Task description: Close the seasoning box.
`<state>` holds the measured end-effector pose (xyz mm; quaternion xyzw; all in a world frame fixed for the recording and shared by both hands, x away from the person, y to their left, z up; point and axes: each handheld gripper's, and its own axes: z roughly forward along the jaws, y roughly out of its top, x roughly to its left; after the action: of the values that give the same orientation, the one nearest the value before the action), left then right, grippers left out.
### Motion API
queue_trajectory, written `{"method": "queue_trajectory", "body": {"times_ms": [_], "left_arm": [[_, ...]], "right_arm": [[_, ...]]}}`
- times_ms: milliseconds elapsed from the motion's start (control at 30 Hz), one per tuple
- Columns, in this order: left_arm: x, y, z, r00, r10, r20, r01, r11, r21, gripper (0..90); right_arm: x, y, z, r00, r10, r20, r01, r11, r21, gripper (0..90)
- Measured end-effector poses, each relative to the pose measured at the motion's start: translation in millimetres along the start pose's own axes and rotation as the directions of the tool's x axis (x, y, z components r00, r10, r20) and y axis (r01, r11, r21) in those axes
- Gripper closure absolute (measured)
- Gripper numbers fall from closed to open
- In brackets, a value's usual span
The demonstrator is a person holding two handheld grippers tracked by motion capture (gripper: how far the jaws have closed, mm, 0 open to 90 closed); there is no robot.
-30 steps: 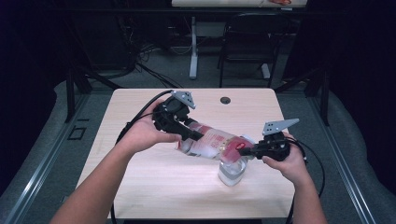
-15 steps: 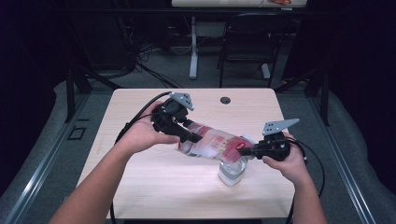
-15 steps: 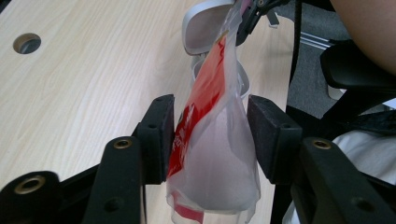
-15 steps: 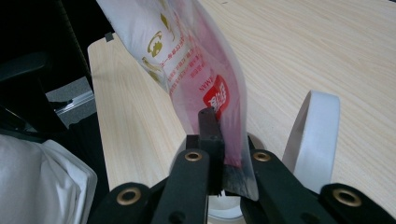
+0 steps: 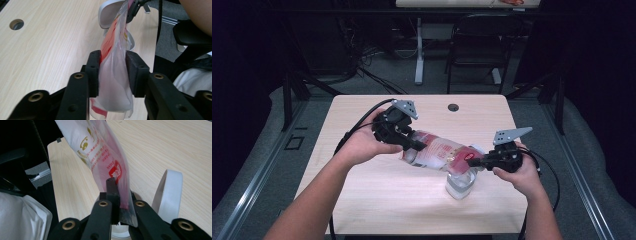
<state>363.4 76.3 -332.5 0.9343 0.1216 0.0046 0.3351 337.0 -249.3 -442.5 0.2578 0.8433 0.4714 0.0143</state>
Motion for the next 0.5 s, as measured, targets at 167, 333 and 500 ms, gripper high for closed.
{"method": "queue_trajectory", "body": {"times_ms": [167, 333, 500], "left_arm": [[-0.9, 1.4, -0.1, 1.0000, -0.005, -0.003, 0.005, 1.0000, 0.004, 72.6], [-1.2, 2.4, -0.1, 0.9999, -0.015, -0.004, 0.015, 0.9999, 0.006, 75.1], [-1.2, 4.3, 0.0, 0.9997, -0.021, -0.008, 0.021, 0.9997, 0.010, 75.5]], "right_arm": [[-0.5, -0.3, -0.2, 1.0000, 0.000, 0.003, 0.000, 1.000, -0.001, 90.0], [-1.0, -0.6, -0.4, 1.0000, 0.007, 0.002, -0.007, 1.000, -0.004, 89.8], [-1.6, -1.2, -0.6, 0.9999, 0.011, -0.002, -0.011, 1.000, -0.007, 89.8]]}}
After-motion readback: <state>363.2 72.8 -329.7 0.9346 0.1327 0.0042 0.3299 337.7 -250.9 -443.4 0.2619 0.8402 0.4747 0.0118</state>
